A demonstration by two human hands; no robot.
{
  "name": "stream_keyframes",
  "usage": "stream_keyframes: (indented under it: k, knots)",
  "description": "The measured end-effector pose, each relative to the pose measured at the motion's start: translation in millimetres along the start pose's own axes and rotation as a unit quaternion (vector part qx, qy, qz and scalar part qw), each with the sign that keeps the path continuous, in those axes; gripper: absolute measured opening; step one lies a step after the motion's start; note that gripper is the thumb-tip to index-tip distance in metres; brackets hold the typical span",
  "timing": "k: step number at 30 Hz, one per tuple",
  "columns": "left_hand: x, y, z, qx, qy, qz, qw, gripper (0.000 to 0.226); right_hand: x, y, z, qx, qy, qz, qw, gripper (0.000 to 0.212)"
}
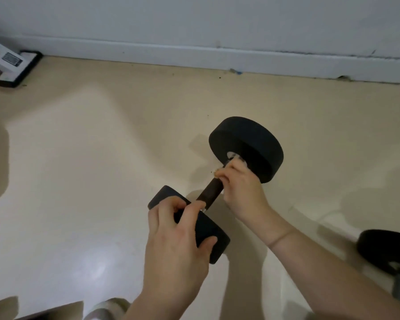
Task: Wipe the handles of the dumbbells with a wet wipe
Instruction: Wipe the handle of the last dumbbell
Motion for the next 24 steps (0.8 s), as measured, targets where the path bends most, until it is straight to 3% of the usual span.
stream_keyframes:
  k: [3, 4, 6, 7, 11, 12, 15, 16, 19, 20, 22, 24]
  knots:
    - [-1, 7, -4, -0.019, -0.011, 0.002, 1.0, 0.068, -2, -20, -34, 0.084, -0.148, 0.035, 0.985, 0.024]
    - [-1, 9, -5, -0.035, -0.009, -0.009, 0.999, 0.065, 1, -13, -26, 0.08, -0.138, 0.026, 0.987, 0.023]
    - [4, 6, -2, -0.023, 0.011, -0.068, 0.997, 0.059, 11, 9, -1, 0.019, 0.001, -0.011, 1.0, 0.017]
    - [7, 1, 0, 0.001, 0.008, -0.096, 0.995, 0.06, 12, 11, 0, -0.016, 0.029, -0.025, 0.999, 0.015]
    - [6, -14, 1, 0.061, -0.05, -0.082, 0.994, 0.089, 11, -21, -43, 0.061, -0.096, 0.01, 0.993, 0.015]
    - [6, -13, 0, 0.071, -0.068, -0.071, 0.993, 0.094, 14, -14, -38, 0.057, -0.087, 0.015, 0.994, 0.015]
    - [4, -4, -2, 0.056, -0.071, -0.035, 0.995, 0.096, 24, 16, -16, -0.061, 0.042, -0.023, 0.997, 0.015]
    - [4, -2, -3, 0.05, -0.069, -0.023, 0.996, 0.095, 22, 12, -21, -0.068, 0.034, -0.02, 0.997, 0.015]
    - [5, 3, -4, 0.025, -0.062, 0.022, 0.998, 0.092, 17, -17, -51, 0.04, -0.098, 0.002, 0.994, 0.018]
    - [4, 4, -6, 0.014, -0.062, 0.034, 0.997, 0.091, 20, -12, -45, 0.053, -0.103, -0.002, 0.993, 0.018]
    - [1, 8, -9, -0.005, -0.061, 0.052, 0.997, 0.09, 31, 14, -17, -0.006, -0.003, -0.028, 1.0, 0.015]
    - [-2, 12, -14, -0.017, -0.062, 0.066, 0.996, 0.091, 33, 19, -15, -0.046, 0.001, -0.052, 0.998, 0.015]
Point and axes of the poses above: each hand's wrist, its own z-axis towards the middle knuckle, its own x-axis out of the back of the hand, y = z × x, the point moved 4 cm from there along z, towards the middle knuckle, and after that the axes turned 10 degrees about y, right-handed, at the moved point
